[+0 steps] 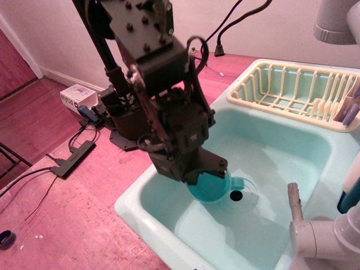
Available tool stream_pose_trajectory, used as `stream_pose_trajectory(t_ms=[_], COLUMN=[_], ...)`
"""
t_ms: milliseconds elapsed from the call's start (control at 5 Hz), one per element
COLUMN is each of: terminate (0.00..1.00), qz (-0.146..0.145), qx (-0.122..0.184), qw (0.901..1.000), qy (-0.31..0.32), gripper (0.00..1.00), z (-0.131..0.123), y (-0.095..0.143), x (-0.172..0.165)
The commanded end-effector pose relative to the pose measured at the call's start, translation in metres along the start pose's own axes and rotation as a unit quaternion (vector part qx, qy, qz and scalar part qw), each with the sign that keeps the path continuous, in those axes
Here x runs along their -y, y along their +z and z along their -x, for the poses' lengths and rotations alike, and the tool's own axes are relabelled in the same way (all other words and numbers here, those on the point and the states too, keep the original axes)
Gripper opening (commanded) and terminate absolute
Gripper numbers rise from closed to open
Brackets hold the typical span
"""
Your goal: Flip cup upright
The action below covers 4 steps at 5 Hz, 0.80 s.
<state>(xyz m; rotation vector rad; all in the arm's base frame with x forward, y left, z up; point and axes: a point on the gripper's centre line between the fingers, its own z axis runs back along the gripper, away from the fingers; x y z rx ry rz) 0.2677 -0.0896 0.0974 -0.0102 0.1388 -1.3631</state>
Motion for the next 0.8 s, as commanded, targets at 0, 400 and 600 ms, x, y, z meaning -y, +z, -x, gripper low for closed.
stream_pose_trajectory(t_ms=[0, 400, 600], terminate=[0.00, 0.00, 1.00], qz=[-0.129, -0.160, -0.164], qx=[0.046, 0.067, 0.079], qw=[0.9899, 0.9834, 0.9820], qy=[0.035, 0.053, 0.051], gripper=[0.00, 1.00, 1.00], z=[-0.016, -0.019, -0.020], y=[0.009, 0.009, 0.010], x=[-0.021, -0.040, -0.035])
